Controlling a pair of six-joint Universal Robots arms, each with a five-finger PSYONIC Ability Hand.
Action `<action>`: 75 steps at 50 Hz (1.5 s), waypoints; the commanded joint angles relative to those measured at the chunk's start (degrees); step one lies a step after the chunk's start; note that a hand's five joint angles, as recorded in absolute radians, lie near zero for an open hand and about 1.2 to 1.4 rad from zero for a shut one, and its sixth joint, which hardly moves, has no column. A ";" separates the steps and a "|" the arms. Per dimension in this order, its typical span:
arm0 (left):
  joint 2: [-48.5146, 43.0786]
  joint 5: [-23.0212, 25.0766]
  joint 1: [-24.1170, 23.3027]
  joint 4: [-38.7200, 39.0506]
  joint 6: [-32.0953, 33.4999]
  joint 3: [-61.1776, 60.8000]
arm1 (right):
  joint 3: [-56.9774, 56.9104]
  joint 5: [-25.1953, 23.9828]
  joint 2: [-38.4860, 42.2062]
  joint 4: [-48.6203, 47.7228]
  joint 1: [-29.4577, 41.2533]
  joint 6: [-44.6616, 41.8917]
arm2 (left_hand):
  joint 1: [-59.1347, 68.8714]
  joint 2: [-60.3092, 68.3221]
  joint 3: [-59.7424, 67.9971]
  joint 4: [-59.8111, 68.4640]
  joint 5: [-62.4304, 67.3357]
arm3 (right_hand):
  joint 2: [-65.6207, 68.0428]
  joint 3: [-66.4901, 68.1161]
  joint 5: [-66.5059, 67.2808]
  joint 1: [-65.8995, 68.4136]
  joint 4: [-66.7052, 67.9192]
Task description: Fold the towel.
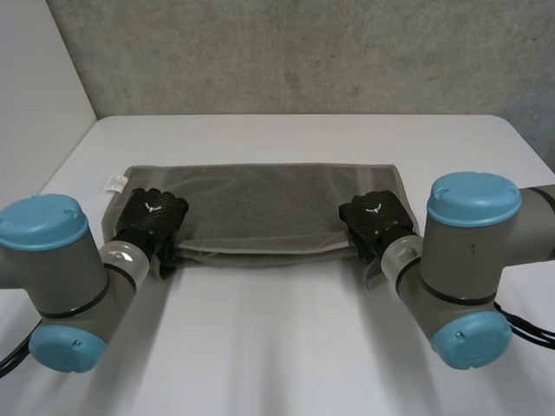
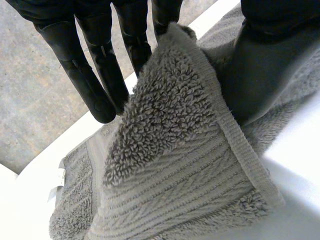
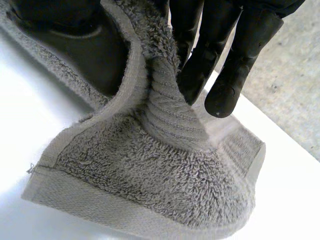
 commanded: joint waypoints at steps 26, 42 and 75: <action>19.17 -0.64 2.71 2.62 8.84 -0.39 | -9.60 -0.80 -18.37 12.51 -4.94 -8.87 | 22.14 22.16 22.13 21.60 12.54 | 5.61 4.98 3.82 4.21 3.32; 9.36 8.50 7.02 -15.03 10.07 12.16 | -26.31 -4.32 -5.47 34.32 -10.05 -22.04 | 22.14 22.16 22.13 21.60 12.54 | 5.61 4.98 3.82 4.21 3.32; -0.16 3.77 4.30 7.36 3.31 39.26 | -30.98 -2.65 1.93 -13.87 -5.91 -29.88 | 22.14 22.16 22.13 21.60 12.54 | 5.61 4.98 3.82 4.21 3.32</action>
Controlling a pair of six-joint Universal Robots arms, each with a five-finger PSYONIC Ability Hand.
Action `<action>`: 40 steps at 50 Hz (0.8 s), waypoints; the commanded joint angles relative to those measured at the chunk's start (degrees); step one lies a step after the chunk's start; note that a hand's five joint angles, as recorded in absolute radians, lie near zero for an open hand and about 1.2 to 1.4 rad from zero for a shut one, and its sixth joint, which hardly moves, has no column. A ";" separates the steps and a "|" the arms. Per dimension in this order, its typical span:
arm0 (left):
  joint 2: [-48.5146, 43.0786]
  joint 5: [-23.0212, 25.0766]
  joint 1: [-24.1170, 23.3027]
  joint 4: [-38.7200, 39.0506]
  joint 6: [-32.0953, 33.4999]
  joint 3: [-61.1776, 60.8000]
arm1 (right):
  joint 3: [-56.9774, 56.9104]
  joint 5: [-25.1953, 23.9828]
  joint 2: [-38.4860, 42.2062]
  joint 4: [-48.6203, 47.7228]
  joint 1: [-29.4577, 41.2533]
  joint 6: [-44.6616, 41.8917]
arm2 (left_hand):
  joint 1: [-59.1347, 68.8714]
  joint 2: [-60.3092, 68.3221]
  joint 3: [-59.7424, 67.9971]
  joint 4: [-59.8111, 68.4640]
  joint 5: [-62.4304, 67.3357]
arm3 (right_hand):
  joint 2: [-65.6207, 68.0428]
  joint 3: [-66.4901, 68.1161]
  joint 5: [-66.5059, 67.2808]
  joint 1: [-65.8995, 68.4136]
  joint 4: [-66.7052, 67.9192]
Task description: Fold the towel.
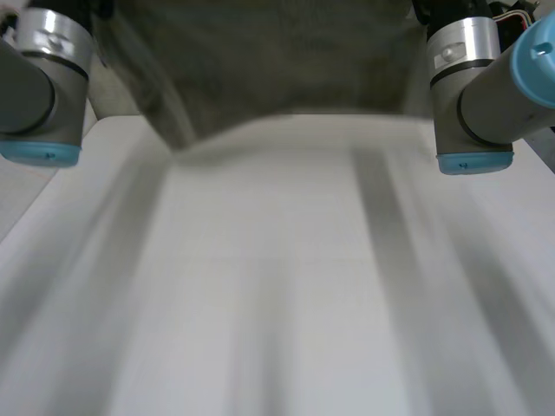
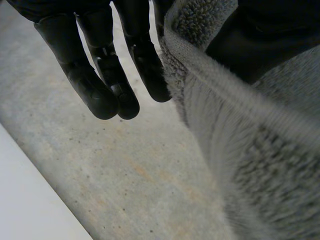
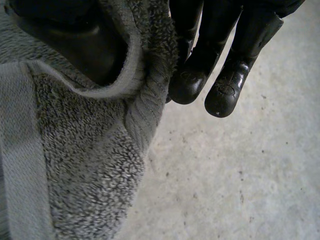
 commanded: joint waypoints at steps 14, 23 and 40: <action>-5.20 8.32 0.45 -1.77 4.47 -29.32 | 18.81 -3.88 2.97 22.38 -0.20 0.39 | -3.15 -7.70 -8.97 -7.64 -15.85 | 4.78 3.51 2.67 4.21 3.32; -9.35 8.32 3.26 -1.95 18.46 -36.44 | 20.58 0.94 8.52 26.07 -0.90 1.00 | -3.15 -7.70 -8.97 -7.64 -15.85 | 3.50 2.24 1.40 2.93 2.04; -7.77 8.14 2.74 -1.77 17.94 -38.47 | 26.20 7.81 6.95 27.31 -0.99 6.80 | -3.15 -7.70 -8.97 -7.64 -15.85 | -36.87 -38.14 -38.98 -37.44 -38.33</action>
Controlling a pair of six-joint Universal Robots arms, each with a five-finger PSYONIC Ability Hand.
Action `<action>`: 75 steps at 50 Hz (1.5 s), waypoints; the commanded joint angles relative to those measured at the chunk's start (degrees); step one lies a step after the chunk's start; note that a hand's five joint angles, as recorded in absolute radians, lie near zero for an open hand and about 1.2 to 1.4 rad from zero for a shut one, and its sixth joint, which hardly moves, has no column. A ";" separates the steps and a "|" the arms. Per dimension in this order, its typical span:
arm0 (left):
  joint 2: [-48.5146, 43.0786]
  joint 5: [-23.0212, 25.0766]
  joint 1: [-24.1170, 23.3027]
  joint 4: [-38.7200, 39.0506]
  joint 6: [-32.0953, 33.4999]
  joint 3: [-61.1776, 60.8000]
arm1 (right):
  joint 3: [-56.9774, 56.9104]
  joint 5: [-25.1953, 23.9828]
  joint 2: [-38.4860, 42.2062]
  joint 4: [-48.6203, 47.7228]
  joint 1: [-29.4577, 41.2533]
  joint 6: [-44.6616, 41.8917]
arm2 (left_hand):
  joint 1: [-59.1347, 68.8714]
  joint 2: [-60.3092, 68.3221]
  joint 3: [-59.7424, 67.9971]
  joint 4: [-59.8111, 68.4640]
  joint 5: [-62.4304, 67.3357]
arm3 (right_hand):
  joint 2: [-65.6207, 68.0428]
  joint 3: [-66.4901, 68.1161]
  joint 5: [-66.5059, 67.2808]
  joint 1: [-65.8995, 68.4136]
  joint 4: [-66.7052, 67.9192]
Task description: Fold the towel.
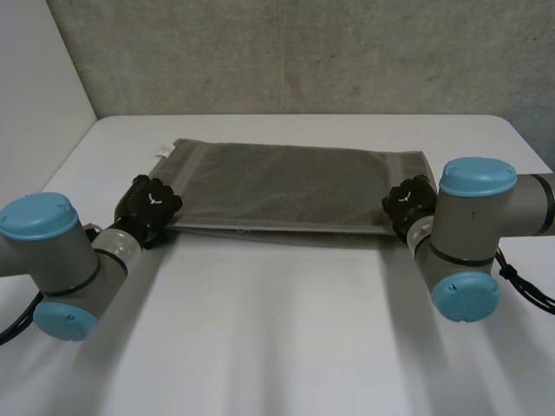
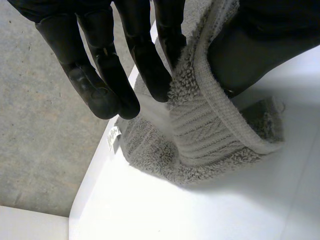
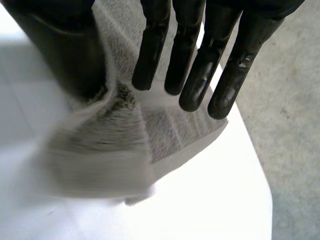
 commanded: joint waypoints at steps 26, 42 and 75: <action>0.36 -0.78 -0.81 3.61 0.30 -3.10 | 9.60 -2.29 -6.46 3.25 -2.72 5.37 | -20.94 -25.50 -26.99 -25.76 -34.02 | 35.55 35.57 36.02 36.21 35.62; 0.80 -3.50 0.77 3.96 0.74 -3.63 | 9.69 -2.21 -6.63 2.90 -4.04 5.29 | -22.46 -27.02 -28.50 -27.28 -35.53 | 35.55 35.57 36.02 36.21 35.62; 18.98 2.28 4.72 -1.12 0.74 -12.93 | 15.13 -7.82 -22.08 15.17 -6.75 0.11 | -3.14 -7.70 -9.18 -7.96 -16.21 | 35.55 35.57 36.02 36.21 35.62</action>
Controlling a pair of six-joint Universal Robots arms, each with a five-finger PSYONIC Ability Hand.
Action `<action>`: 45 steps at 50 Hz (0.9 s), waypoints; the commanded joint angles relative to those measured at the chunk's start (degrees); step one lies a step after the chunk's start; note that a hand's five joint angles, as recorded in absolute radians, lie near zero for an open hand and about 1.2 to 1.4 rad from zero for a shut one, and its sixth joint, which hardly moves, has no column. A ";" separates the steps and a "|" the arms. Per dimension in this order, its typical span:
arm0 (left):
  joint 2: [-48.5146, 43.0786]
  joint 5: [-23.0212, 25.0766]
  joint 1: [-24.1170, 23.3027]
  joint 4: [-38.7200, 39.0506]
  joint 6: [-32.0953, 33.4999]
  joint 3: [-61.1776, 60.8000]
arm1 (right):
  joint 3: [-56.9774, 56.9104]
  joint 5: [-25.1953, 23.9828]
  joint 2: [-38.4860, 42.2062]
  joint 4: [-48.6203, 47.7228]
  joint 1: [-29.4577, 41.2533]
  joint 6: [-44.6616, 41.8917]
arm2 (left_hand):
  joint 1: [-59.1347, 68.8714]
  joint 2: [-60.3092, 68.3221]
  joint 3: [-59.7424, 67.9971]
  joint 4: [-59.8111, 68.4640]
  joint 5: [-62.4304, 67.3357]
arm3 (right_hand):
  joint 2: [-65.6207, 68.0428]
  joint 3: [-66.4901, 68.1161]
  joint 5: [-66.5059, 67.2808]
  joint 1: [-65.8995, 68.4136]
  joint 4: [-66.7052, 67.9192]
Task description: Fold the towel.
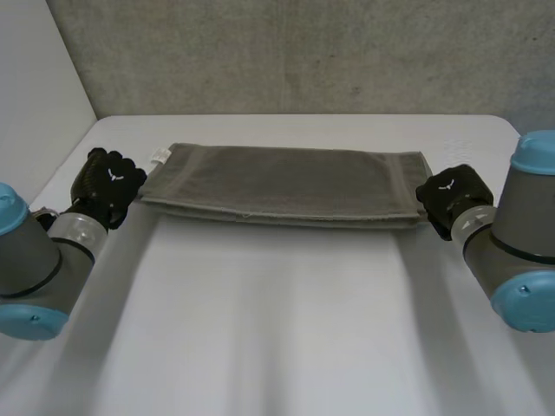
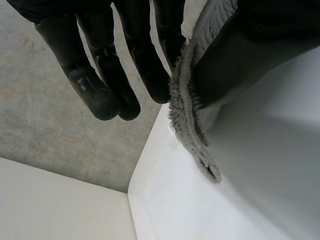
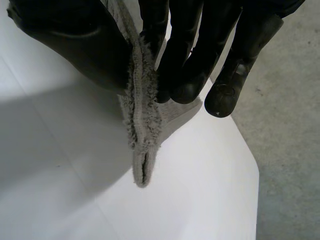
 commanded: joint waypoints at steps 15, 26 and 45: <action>27.39 20.14 14.20 -16.94 -2.79 -12.30 | 6.59 -24.98 -29.05 24.29 -16.28 -4.49 | -2.50 -7.42 -8.70 -7.74 -15.16 | 4.48 3.39 2.82 4.72 3.19; 13.62 18.66 6.40 -14.92 -6.84 -5.73 | 0.90 -23.77 -13.98 23.85 -12.43 -3.17 | -2.50 -7.42 -8.70 -7.74 -15.16 | 4.48 3.39 2.82 4.72 3.19; -18.58 3.88 -4.34 -15.18 -6.48 27.60 | -20.66 -14.09 12.78 11.10 -6.71 -3.52 | -2.50 -7.42 -8.70 -7.74 -15.16 | 4.48 3.39 2.82 4.72 3.19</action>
